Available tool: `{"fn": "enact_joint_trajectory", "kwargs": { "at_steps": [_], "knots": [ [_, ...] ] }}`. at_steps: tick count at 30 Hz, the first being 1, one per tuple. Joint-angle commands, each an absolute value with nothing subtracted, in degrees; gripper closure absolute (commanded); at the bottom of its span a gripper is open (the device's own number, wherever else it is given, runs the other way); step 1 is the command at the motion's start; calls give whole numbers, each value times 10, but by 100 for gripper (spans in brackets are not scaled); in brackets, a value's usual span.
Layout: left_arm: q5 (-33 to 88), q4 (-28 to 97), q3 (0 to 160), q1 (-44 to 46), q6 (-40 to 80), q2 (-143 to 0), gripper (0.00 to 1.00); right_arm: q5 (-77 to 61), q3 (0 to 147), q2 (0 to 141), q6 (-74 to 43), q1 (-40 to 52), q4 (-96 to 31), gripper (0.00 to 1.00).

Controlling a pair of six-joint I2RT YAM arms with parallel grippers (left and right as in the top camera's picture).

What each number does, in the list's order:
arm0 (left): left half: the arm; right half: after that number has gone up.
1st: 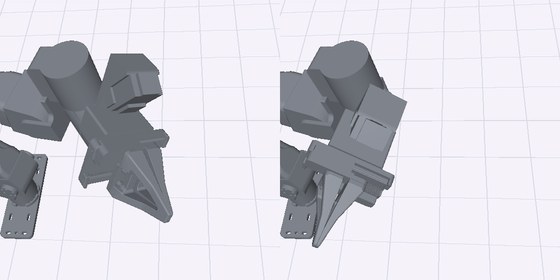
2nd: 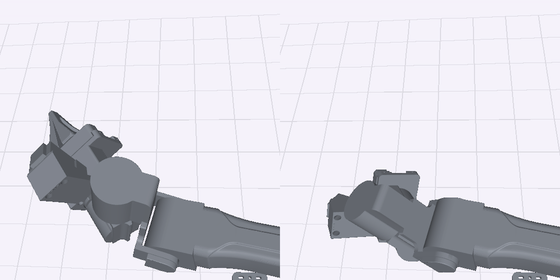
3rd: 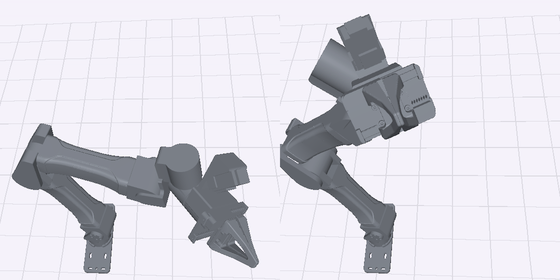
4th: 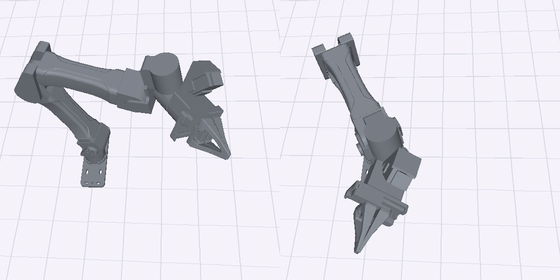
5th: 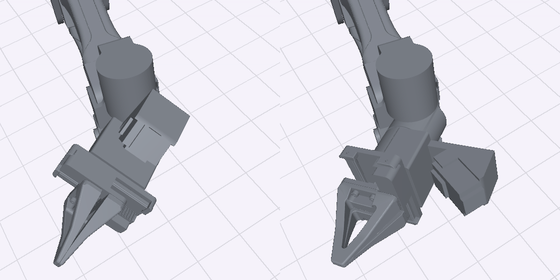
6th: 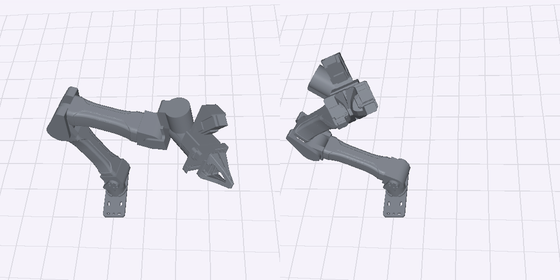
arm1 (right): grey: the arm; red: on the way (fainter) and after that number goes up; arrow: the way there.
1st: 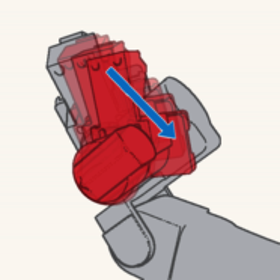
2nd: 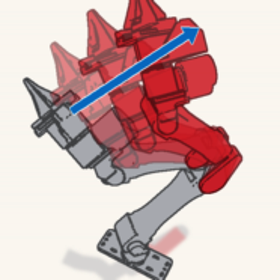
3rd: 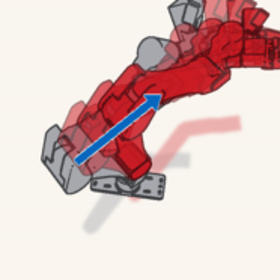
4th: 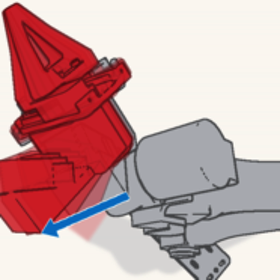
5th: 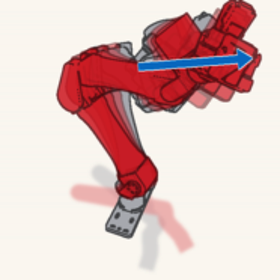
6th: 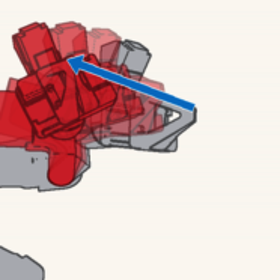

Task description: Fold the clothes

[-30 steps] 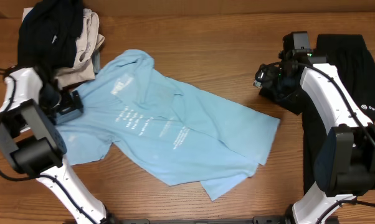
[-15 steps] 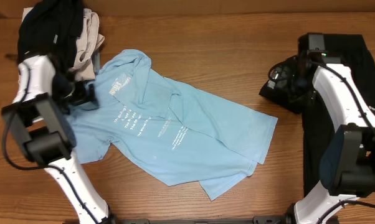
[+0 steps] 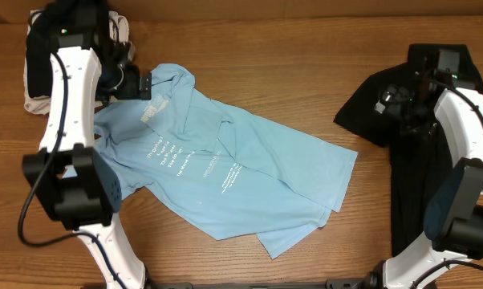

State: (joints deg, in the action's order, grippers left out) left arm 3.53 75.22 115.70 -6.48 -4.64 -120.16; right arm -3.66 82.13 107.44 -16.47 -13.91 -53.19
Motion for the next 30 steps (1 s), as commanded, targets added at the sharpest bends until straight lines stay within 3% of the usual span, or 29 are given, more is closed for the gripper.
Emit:
{"fn": "enact_joint_trajectory", "kwargs": {
  "at_steps": [1, 15, 30],
  "knots": [
    [27, 754, 1165, -67, -37, -1176, 0, -48, 792, 1082, -161, -146, -512, 6],
    [75, 752, 1165, -30, -30, -1153, 0, -60, 770, 1182, -194, -166, -461, 9],
    [75, 763, 1165, -7, -39, -1153, 0, -63, 777, 1203, -208, -310, -390, 6]
  ]
}}
